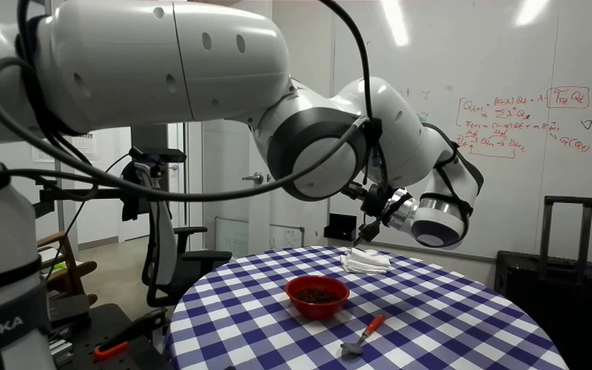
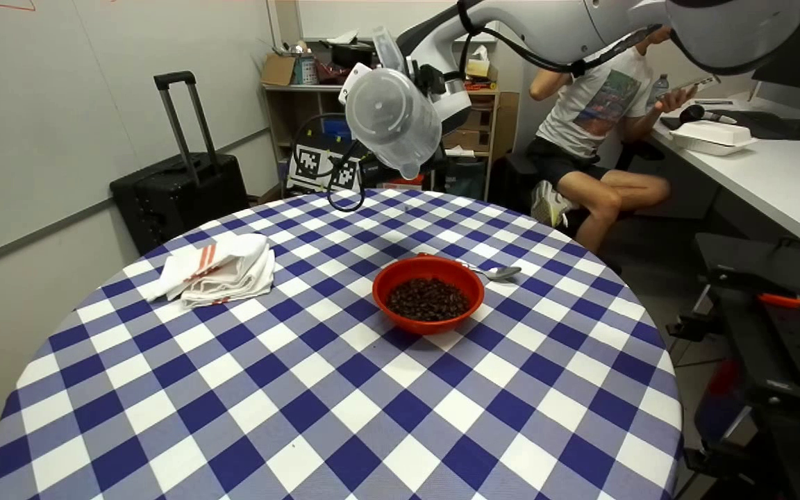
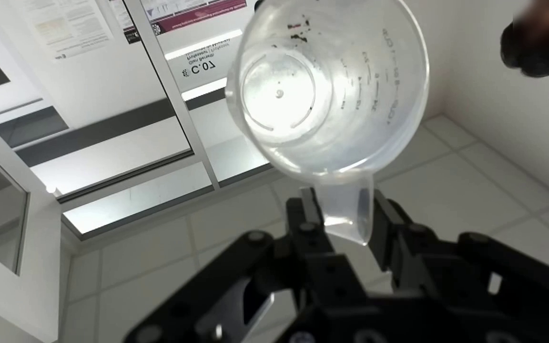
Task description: Pour the contents in the clear jug into the red bowl
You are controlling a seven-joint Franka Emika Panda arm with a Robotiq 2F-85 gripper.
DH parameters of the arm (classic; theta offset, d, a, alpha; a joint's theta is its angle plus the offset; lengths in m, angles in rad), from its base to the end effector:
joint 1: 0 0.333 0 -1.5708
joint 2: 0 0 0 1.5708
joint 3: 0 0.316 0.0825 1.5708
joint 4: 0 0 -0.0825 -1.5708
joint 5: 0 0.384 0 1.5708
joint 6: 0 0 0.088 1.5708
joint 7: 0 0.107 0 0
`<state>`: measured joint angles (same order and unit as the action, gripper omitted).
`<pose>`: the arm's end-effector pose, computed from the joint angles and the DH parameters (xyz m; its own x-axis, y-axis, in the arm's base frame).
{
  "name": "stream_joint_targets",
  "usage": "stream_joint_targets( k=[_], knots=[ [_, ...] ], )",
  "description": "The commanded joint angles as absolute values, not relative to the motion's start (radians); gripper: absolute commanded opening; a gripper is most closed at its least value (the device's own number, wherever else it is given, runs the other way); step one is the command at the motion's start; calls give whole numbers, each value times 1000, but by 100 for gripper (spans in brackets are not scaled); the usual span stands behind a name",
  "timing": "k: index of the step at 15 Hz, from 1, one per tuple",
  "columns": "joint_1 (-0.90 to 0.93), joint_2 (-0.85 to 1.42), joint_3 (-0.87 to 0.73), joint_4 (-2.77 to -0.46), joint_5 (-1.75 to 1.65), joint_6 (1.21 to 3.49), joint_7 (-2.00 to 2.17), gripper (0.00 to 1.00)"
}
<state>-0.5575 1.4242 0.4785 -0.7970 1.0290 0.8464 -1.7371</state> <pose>0.6655 -0.1032 0.1694 0.3855 -0.1966 0.9015 0.8174 0.5261 -0.2348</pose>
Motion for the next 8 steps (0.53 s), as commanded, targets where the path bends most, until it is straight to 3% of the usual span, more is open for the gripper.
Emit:
stream_joint_targets(
  k=[1, 8],
  knots=[
    [-544, 1455, 468, -733, 1079, 819, -1690, 7],
    [-511, 1386, 421, -700, 949, 989, -1693, 7]
  ],
)
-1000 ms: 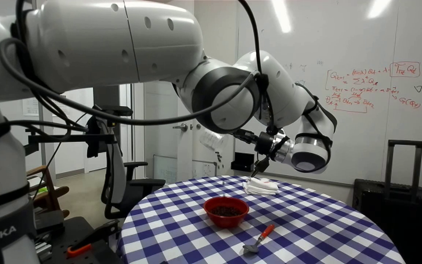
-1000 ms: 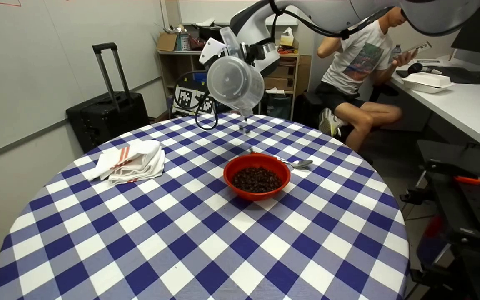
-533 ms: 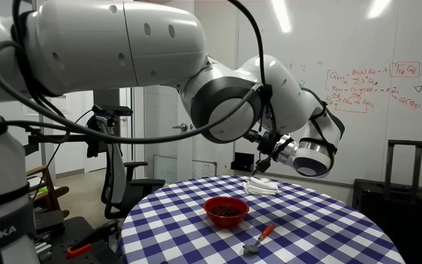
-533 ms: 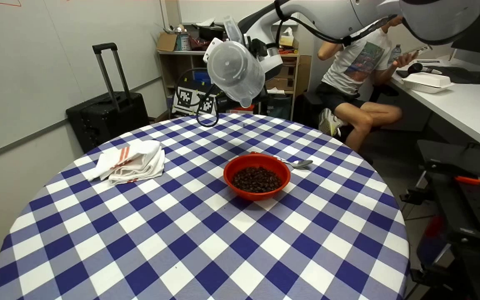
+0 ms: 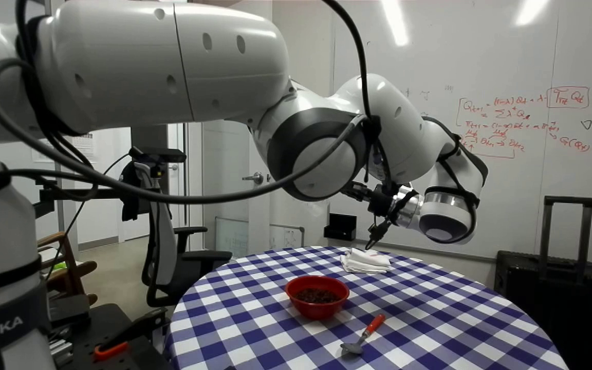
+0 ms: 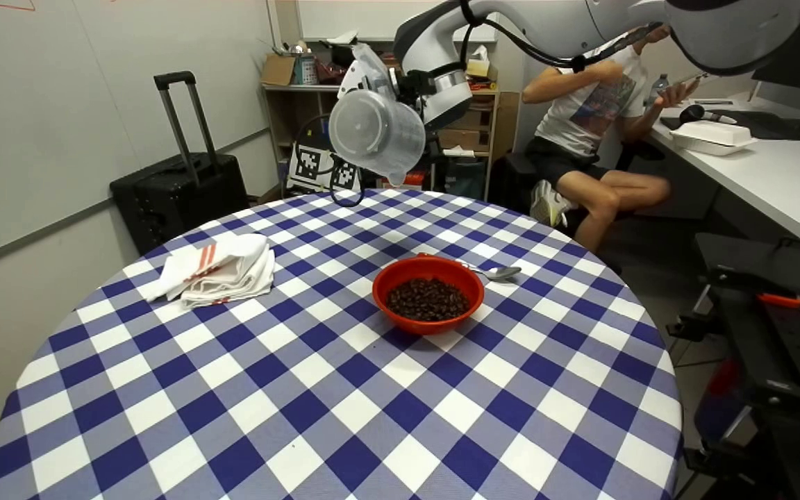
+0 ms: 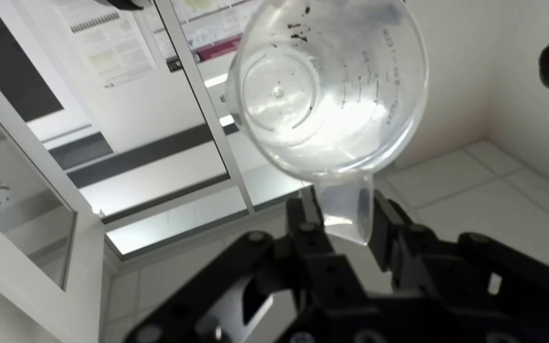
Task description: Pour the contents in the clear jug into the red bowl
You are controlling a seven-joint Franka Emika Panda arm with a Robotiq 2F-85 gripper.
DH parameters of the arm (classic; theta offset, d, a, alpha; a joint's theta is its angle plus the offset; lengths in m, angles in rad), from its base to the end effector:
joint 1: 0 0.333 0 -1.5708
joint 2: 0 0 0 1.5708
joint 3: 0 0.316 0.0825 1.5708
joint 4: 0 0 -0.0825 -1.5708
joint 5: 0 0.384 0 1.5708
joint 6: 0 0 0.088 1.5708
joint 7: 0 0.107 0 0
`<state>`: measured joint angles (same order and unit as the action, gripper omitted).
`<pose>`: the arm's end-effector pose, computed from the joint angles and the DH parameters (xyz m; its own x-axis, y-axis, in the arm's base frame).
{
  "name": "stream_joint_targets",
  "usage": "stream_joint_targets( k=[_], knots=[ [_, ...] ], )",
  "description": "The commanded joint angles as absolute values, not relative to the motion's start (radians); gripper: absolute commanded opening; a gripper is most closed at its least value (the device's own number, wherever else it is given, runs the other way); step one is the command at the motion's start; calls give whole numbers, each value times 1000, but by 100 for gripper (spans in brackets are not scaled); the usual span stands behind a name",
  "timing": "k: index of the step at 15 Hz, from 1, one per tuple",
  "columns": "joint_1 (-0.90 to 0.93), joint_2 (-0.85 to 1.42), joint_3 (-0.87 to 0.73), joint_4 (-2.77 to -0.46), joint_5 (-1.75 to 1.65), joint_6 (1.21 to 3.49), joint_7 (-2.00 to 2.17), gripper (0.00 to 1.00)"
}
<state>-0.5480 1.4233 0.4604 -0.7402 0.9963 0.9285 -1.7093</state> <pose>0.6791 -0.1154 0.1719 0.3747 -0.1123 0.9203 0.8487 0.4413 -0.2916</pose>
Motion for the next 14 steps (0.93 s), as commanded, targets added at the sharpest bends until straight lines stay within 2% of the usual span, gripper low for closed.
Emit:
stream_joint_targets(
  k=[1, 14],
  knots=[
    [-503, 1372, 412, -696, 933, 1018, -1692, 7],
    [-367, 1205, 245, -686, 648, 1327, -1709, 7]
  ],
)
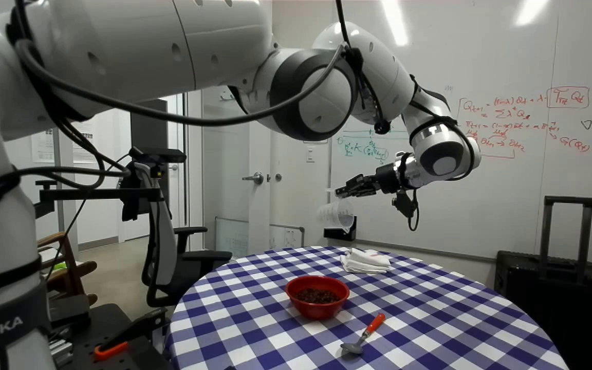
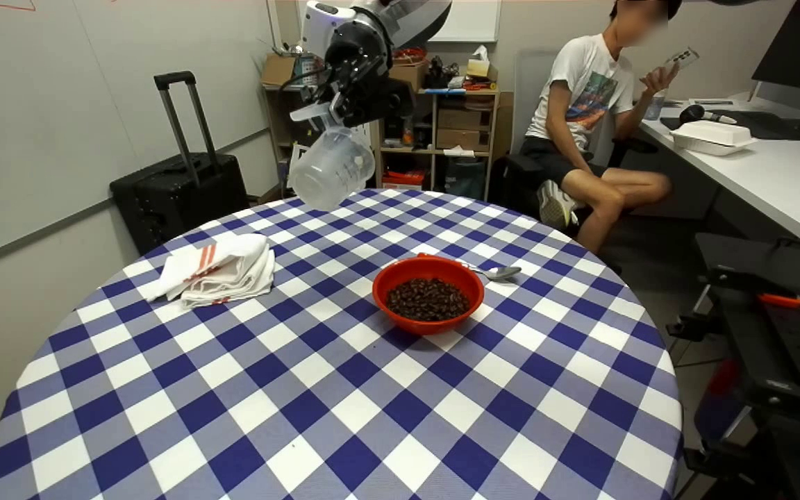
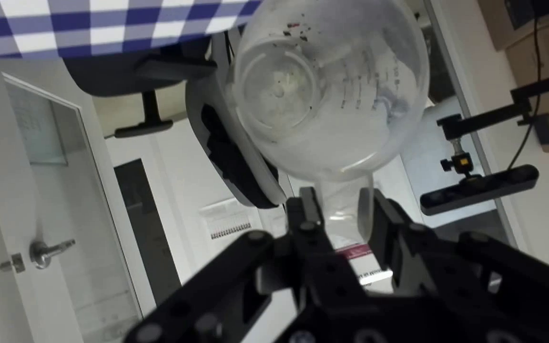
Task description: Pour the contents in the clear jug into the red bowl
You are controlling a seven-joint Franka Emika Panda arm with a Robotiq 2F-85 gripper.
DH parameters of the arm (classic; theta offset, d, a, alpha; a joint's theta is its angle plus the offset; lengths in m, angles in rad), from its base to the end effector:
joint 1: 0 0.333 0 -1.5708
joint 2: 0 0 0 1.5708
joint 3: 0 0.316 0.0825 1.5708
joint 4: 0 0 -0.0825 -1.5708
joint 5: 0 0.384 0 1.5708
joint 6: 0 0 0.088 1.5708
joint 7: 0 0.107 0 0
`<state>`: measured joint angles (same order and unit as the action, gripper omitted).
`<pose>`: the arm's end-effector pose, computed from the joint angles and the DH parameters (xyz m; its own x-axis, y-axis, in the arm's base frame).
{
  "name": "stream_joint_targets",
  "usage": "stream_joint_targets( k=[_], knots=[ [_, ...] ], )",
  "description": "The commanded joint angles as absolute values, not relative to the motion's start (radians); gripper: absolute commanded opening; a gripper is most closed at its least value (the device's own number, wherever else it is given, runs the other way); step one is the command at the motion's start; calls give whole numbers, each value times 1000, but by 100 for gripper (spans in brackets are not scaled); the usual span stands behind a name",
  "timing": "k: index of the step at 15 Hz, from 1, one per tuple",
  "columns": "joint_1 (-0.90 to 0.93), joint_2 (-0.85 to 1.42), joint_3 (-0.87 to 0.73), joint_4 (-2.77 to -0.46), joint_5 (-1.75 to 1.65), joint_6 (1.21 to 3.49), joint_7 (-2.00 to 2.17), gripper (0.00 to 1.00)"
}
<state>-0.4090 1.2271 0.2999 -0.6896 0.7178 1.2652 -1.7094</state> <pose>0.7330 -0.1103 0.2397 0.2428 0.4465 0.8612 0.9333 0.1346 -0.3329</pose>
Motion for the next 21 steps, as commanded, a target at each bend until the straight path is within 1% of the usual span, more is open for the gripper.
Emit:
stream_joint_targets(
  k=[1, 16, 21],
  knots=[
    [-353, 1206, 228, -685, 622, 1356, -1710, 7],
    [-194, 1229, -66, -701, 259, 1789, -1630, 7],
    [-130, 1250, -184, -713, 135, 1830, -1515, 7]
  ],
)
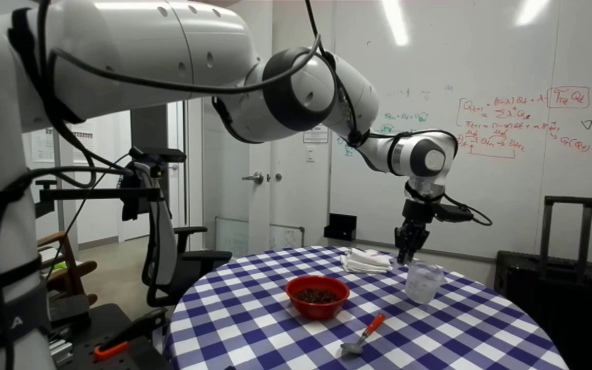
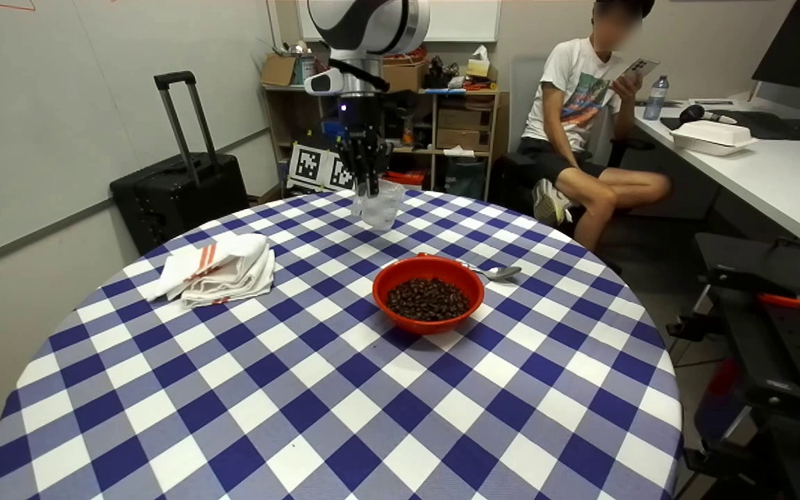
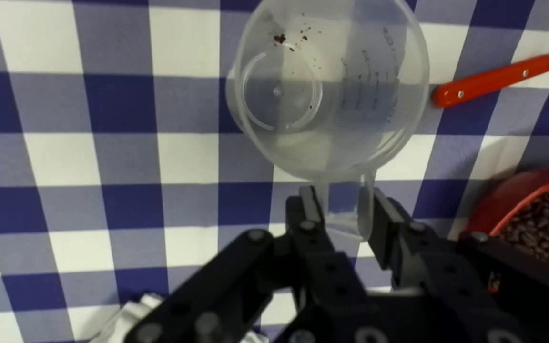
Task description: Pour the contents in the clear jug into the red bowl
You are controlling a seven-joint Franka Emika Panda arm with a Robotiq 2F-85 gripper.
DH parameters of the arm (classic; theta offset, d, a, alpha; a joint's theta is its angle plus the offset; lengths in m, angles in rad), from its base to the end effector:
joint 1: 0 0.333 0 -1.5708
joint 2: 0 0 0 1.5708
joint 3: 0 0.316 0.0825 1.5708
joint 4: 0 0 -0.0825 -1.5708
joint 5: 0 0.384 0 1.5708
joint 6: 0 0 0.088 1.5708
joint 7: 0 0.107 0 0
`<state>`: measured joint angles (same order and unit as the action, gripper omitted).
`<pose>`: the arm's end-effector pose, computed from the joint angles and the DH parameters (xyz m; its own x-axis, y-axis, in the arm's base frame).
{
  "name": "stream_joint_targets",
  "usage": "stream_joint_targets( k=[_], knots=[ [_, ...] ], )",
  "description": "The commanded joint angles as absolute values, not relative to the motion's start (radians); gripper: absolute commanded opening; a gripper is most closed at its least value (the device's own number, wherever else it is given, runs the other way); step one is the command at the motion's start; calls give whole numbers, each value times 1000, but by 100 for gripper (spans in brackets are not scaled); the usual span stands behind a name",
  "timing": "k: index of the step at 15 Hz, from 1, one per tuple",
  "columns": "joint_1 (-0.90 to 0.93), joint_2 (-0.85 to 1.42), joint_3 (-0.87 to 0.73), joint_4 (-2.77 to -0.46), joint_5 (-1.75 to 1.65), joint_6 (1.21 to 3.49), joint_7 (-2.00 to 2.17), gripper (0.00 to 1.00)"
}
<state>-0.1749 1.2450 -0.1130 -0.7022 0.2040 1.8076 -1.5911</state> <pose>0.7690 -0.1648 0.1756 0.2614 0.9614 0.0856 0.9592 -0.2488 -0.1341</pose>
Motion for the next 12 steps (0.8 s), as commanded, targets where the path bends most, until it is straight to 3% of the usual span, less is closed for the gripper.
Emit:
stream_joint_targets(
  k=[1, 6, 12],
  knots=[
    [-118, 1253, -207, -714, 110, 1820, -1491, 7],
    [-54, 1264, -304, -717, -5, 1732, -1389, 7],
    [-45, 1259, -282, -713, 15, 1608, -1409, 7]
  ],
)
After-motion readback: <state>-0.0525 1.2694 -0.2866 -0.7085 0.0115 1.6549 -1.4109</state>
